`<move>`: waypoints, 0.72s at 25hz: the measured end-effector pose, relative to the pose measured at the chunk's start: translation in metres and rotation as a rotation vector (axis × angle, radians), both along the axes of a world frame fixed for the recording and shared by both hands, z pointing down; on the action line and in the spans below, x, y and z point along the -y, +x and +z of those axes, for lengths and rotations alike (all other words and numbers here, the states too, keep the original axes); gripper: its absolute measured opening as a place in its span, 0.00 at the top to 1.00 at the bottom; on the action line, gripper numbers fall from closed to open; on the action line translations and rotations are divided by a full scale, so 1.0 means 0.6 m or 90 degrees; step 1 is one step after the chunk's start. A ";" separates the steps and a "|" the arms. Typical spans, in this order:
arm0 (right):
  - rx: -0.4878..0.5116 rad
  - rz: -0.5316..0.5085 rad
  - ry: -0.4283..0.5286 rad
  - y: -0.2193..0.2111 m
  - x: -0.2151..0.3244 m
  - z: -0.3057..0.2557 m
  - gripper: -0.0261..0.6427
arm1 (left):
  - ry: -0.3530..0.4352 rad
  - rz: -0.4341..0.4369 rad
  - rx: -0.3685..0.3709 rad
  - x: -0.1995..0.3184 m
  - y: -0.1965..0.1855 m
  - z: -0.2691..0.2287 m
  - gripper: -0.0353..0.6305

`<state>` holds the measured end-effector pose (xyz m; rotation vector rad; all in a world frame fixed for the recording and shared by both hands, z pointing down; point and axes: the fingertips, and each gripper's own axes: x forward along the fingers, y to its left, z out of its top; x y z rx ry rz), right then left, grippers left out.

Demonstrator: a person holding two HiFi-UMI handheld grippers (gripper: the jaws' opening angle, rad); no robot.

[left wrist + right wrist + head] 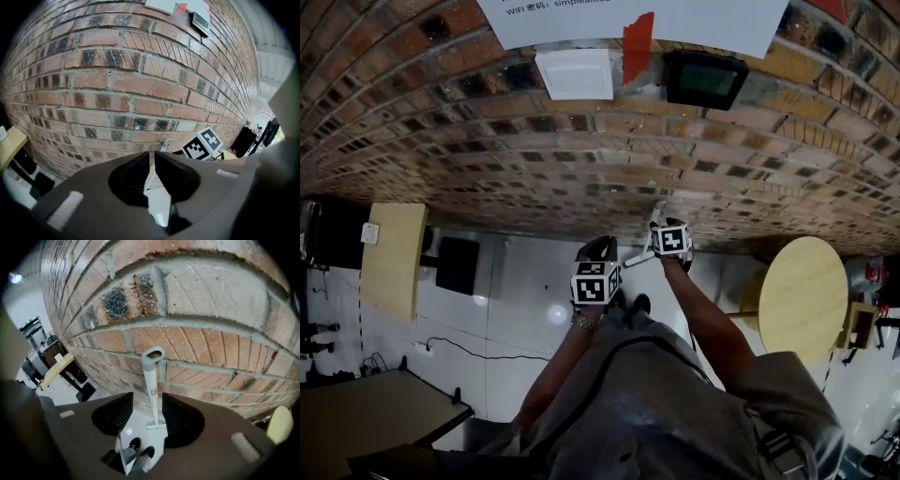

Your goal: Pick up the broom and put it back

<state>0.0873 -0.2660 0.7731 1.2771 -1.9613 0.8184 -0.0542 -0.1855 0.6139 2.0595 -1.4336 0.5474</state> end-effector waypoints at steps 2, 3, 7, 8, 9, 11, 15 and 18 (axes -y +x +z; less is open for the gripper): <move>0.019 0.004 0.017 -0.004 -0.024 -0.025 0.69 | -0.004 0.010 0.003 -0.016 0.007 0.005 0.88; 0.033 0.009 0.026 -0.007 -0.036 -0.039 0.69 | -0.005 0.015 0.005 -0.023 0.009 0.006 0.88; 0.113 0.030 0.057 -0.042 -0.092 -0.105 0.80 | -0.001 0.037 0.007 -0.056 0.009 0.007 0.88; 0.131 0.033 0.067 -0.054 -0.107 -0.122 0.87 | 0.002 0.044 0.006 -0.064 0.008 0.004 0.88; 0.145 0.035 0.077 -0.065 -0.123 -0.139 0.94 | 0.007 0.051 0.005 -0.071 0.006 -0.001 0.88; 0.160 0.040 0.098 -0.088 -0.160 -0.171 0.96 | 0.020 0.065 -0.004 -0.089 0.002 -0.012 0.88; 0.161 0.049 0.137 -0.125 -0.250 -0.221 0.96 | 0.029 0.100 -0.027 -0.150 -0.002 -0.015 0.89; 0.155 0.047 0.139 -0.154 -0.330 -0.234 0.96 | 0.016 0.120 -0.034 -0.216 -0.017 0.000 0.89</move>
